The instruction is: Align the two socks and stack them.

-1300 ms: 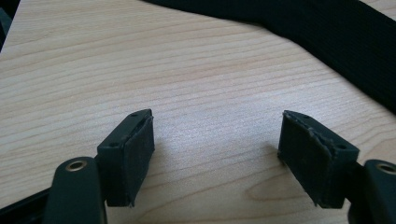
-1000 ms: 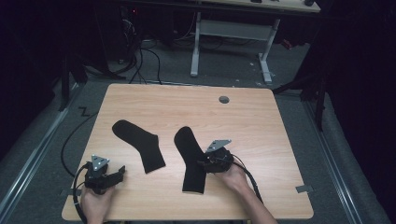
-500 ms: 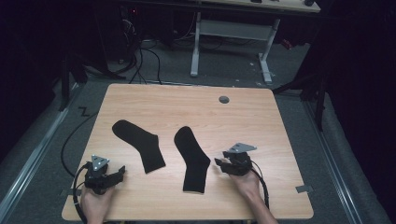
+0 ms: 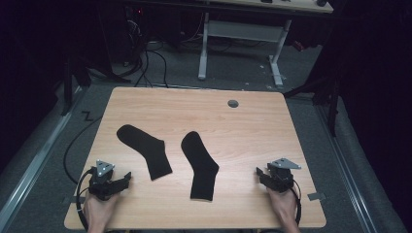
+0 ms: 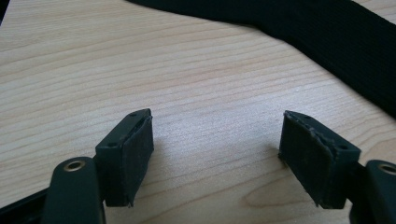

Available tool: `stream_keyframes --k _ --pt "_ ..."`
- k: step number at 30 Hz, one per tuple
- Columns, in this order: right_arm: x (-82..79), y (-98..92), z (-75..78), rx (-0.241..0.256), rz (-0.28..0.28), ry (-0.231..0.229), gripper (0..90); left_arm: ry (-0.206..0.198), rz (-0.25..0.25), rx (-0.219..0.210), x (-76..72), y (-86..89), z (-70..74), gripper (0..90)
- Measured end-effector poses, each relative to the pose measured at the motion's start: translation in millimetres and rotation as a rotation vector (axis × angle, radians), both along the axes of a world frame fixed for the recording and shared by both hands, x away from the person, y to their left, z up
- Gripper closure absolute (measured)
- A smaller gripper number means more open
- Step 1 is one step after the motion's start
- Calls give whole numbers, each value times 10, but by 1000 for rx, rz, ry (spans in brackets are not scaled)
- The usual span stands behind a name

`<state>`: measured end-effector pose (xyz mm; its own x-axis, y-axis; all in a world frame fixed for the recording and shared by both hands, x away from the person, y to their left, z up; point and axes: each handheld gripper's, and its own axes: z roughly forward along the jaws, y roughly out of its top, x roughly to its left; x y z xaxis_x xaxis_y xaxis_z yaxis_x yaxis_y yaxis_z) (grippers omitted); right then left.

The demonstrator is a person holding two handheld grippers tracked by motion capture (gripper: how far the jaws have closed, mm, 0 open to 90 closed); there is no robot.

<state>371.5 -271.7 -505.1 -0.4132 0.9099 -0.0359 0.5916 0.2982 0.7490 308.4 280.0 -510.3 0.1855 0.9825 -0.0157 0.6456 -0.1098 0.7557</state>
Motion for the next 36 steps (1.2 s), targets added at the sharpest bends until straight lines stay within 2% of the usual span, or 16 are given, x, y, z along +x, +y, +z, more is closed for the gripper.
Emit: stream_keyframes --k 2,7,11,18,23,27,29,32,36 --pt "-3 -49 -2 17 -9 15 443 4 -9 0 3 5 3 259" --pt "2 -54 -4 11 -35 16 391 41 -38 16 32 -17 43 264" --pt "2 -54 -5 12 -39 17 384 21 -70 25 9 -91 83 281" --pt "1 -51 -5 13 -37 20 370 -18 -157 26 -10 -338 216 310" --pt "1 -51 -5 13 -36 21 367 -34 -203 17 16 -487 271 324" --pt "1 -50 -5 13 -35 21 364 -39 -262 21 27 -623 302 325" --pt "2 -51 -5 13 -35 21 364 -35 -287 29 41 -684 299 325" --pt "1 -50 -5 13 -35 21 364 -9 -322 48 89 -786 282 330" --pt "2 -49 -5 12 -34 21 361 2 -339 57 141 -882 269 348"
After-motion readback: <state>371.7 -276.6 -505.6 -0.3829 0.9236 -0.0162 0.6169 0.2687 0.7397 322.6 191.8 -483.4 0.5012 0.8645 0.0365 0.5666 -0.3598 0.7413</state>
